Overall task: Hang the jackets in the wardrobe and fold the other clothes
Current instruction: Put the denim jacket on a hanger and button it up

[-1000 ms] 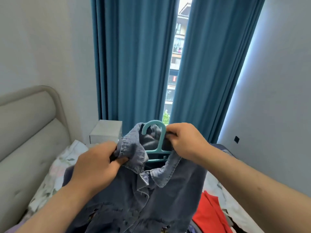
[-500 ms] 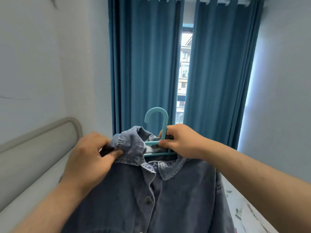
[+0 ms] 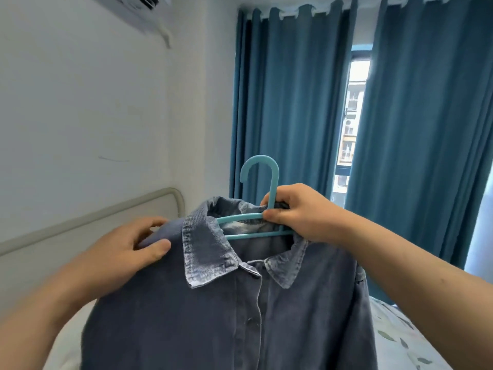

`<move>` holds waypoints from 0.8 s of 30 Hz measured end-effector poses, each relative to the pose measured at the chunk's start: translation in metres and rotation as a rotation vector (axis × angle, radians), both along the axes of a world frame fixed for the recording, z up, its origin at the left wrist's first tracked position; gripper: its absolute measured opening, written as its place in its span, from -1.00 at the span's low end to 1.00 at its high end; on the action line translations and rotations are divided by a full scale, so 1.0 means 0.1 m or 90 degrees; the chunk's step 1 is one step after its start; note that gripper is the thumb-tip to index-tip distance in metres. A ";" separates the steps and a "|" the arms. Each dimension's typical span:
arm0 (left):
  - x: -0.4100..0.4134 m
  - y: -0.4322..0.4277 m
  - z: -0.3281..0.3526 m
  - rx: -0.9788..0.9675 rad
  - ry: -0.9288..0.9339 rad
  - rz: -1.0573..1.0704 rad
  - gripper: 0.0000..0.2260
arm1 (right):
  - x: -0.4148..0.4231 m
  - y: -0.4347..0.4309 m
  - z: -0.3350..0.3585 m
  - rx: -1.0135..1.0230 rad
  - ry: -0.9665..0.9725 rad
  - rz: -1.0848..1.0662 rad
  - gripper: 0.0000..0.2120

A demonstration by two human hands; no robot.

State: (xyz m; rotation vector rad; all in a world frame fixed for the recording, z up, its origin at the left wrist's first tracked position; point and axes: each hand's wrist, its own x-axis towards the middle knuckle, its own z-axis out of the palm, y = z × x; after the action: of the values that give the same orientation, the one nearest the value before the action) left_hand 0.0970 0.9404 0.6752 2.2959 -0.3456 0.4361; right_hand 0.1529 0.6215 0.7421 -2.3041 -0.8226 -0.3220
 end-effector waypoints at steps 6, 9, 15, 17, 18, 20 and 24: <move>-0.18 -0.26 0.21 -0.116 0.111 -0.105 -0.54 | 0.03 0.09 -0.05 -0.021 0.021 0.086 -0.88; -0.26 -0.33 0.27 0.018 0.024 -0.092 -0.61 | 0.05 0.22 -0.10 -0.010 0.017 0.107 -0.91; -0.48 -0.15 0.26 0.128 -0.043 0.163 -0.69 | 0.08 0.60 -0.24 0.008 0.034 0.156 -0.93; -0.56 -0.06 0.22 0.147 -0.068 0.250 -0.71 | 0.09 0.79 -0.27 -0.011 0.020 0.156 -0.83; -0.61 -0.01 0.20 0.146 -0.088 0.282 -0.74 | 0.10 0.87 -0.28 -0.021 0.005 0.144 -0.77; -0.72 0.12 0.18 0.099 -0.142 0.317 -0.76 | 0.11 1.00 -0.29 -0.031 -0.026 0.124 -0.73; -0.77 0.45 0.07 -0.018 -0.154 0.310 -0.80 | 0.12 1.31 -0.48 -0.015 0.104 0.204 -0.82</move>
State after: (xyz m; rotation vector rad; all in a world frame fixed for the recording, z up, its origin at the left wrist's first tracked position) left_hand 0.0195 0.9854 0.6818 2.2923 0.1120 0.9585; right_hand 0.1652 0.7522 0.6942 -2.1414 -1.0951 0.0183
